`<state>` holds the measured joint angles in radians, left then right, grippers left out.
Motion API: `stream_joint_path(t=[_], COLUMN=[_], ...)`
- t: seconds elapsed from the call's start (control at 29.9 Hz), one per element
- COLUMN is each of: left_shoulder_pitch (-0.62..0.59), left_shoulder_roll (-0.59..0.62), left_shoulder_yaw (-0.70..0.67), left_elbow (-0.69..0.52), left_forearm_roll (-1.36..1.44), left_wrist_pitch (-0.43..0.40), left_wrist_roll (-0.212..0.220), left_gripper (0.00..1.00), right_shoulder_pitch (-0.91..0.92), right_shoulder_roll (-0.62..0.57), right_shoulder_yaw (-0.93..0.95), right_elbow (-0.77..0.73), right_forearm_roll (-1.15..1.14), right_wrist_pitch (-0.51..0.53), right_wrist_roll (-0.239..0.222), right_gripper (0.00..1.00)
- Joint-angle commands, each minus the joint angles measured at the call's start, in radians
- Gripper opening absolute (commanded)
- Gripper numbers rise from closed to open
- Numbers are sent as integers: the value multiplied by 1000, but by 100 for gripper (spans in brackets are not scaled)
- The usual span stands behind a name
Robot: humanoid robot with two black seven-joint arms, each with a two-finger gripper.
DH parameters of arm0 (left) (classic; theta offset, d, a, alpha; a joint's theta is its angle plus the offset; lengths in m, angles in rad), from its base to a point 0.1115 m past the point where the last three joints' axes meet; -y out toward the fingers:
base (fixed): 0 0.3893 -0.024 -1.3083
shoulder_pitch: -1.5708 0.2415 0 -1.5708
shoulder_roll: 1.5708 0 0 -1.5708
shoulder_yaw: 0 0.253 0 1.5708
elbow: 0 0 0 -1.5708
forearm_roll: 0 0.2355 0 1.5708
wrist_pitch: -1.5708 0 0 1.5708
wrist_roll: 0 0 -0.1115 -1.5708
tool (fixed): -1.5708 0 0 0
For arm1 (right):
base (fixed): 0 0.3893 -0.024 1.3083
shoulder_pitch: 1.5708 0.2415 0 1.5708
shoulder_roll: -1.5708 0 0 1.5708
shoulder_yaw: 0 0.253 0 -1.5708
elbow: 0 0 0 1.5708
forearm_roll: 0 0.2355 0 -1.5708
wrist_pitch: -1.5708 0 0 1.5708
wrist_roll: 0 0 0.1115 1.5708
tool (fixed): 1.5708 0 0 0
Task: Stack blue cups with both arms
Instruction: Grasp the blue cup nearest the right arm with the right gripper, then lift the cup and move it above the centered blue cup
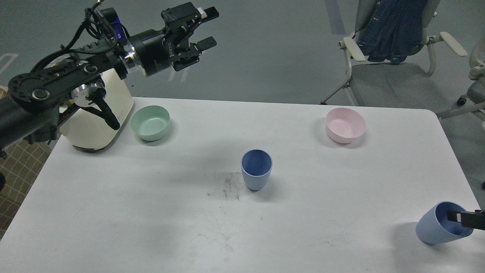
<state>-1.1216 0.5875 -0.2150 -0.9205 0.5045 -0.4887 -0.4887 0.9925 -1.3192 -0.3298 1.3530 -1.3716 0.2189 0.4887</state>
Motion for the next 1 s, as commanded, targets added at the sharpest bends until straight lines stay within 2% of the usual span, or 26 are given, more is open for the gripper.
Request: stream_joint_path(t=[0.0,0.13,0.2,0.27,0.3,0.6,0.8,0.9,0.97], left_shoulder_pitch=[14,16,16,16,14,16,16,16,16], left_shoulder_roll=[0,0,0,0,3,6,9,9,12], left_shoulder_yaw=[-4,-4,-4,-4,-4,-4,-4,-4,-6], left_elbow=[0,0,0,0,0,-1,-1,-1,-1], left_forearm_roll=[0,0,0,0,0,-1,-1,-1,-1], left_wrist_pitch=[0,0,0,0,0,0,0,0,0], left_wrist_roll=[0,0,0,0,0,0,0,0,0], left_gripper=[85,85,85,85,85,85,85,85,85], right_shoulder_pitch=[-18,-25,-25,-28,-28,-35,-6,90,208], right_shoulder_roll=[26,41,41,41,41,32,32,47,107], right_shoulder_yaw=[2,2,2,2,2,20,116,138,132], right_elbow=[-11,-12,-12,-11,-11,-2,6,-3,-24], right_forearm_roll=[-1,-1,-1,-1,-3,-9,-10,-33,-46], right_wrist_pitch=[-18,-24,-24,-24,-24,-24,-16,5,58], right_wrist_roll=[0,0,0,0,0,0,0,0,0], right_gripper=[59,33,28,4,0,0,0,0,0])
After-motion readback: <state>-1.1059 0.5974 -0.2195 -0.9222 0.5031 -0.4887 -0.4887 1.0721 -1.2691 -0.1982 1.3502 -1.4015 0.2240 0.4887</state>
